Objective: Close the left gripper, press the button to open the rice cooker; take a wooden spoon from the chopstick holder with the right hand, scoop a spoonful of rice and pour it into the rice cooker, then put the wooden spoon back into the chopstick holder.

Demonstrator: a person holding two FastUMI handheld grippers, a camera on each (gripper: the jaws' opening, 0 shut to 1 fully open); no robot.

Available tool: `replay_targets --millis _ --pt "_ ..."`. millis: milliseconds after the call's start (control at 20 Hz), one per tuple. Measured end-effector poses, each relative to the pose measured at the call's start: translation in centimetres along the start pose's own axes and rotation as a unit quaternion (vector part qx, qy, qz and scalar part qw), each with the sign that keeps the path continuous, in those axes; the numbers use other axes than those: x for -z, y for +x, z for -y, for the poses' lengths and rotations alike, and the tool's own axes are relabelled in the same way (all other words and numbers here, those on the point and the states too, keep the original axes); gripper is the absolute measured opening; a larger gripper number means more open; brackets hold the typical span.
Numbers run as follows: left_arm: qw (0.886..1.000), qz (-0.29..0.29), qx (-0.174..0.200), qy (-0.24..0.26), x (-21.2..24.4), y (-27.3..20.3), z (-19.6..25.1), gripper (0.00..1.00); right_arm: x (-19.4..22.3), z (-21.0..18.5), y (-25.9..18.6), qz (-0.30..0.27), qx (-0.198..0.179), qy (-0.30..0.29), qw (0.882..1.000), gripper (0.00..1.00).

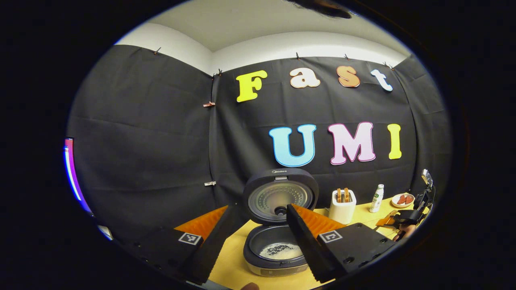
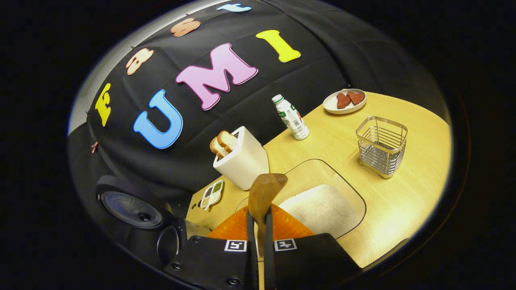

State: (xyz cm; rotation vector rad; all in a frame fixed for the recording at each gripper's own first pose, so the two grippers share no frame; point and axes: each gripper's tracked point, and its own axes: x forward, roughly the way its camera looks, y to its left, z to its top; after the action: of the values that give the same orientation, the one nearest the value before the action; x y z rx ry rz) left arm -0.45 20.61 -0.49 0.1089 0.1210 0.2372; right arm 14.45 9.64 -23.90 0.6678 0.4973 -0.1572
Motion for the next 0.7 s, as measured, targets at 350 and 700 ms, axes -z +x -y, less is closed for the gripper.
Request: replay_targets --millis 350,700 --pt "1.0 0.014 0.009 0.007 -1.3 -0.9 1.1 0.9 -4.3 -1.3 -1.5 0.046 -0.018 0.038 0.998 0.1" --pt "1.0 0.012 -0.002 -0.008 -1.3 -1.1 0.1 0.9 -5.8 -1.9 -1.8 0.059 -0.028 0.03 0.997 0.1"
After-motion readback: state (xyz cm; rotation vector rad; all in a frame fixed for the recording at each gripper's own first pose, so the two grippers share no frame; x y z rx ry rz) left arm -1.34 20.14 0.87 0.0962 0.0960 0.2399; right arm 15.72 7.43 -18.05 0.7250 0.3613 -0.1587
